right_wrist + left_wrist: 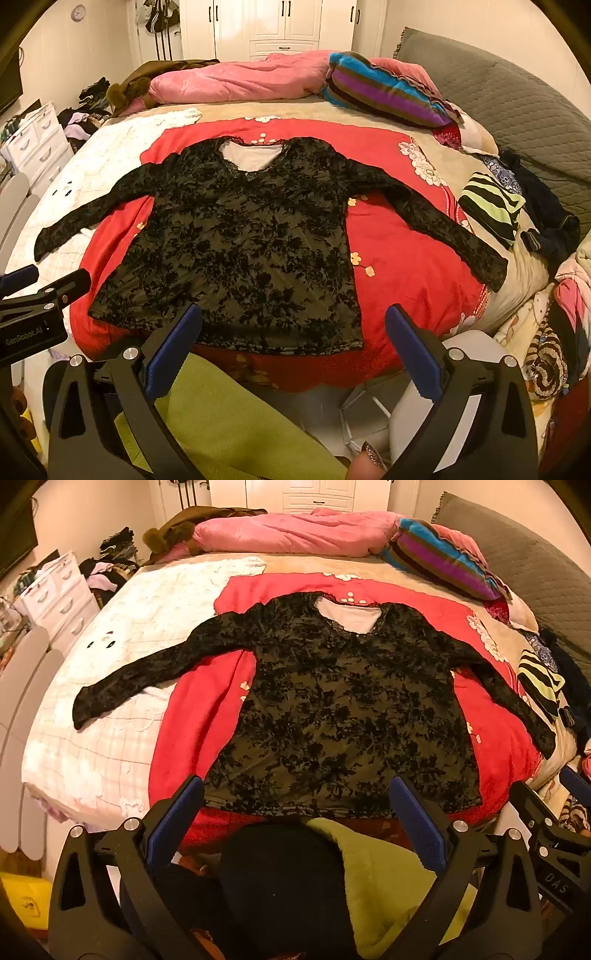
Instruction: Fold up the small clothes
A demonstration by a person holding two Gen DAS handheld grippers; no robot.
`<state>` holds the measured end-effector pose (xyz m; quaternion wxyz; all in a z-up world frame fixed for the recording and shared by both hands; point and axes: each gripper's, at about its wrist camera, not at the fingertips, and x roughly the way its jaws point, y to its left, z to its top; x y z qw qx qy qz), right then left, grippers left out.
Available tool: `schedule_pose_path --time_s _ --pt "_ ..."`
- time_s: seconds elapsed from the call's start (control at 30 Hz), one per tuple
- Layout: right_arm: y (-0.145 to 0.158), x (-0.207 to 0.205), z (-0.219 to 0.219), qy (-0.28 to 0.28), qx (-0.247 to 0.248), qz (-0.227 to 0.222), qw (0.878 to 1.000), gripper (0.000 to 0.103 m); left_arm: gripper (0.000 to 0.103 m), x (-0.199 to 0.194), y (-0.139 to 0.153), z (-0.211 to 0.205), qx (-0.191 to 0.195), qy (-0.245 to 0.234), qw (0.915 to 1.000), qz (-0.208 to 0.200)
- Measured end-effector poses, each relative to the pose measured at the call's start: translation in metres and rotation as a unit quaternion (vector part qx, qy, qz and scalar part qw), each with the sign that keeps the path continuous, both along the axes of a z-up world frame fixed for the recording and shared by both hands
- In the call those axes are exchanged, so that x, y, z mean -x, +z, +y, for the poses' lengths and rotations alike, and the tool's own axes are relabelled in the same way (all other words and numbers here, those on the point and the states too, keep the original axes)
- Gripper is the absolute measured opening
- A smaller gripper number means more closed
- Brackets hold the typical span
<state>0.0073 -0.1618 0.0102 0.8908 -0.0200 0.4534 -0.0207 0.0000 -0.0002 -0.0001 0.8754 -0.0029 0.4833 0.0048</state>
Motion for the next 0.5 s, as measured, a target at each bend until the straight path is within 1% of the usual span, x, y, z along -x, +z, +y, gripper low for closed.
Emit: schedule_pose_path --time_s 0.27,0.5 --pt "-0.0008 -0.0005 0.0004 0.001 -0.002 -0.002 1.0 0.099 0.094 0.0 0.0022 0.0018 -0.001 0.001 1.0 -0.002" --pt "-0.0011 -0.0011 -0.0002 0.0 -0.002 -0.002 1.0 0.099 0.094 0.0012 -0.0014 0.0023 -0.004 0.002 1.0 0.002"
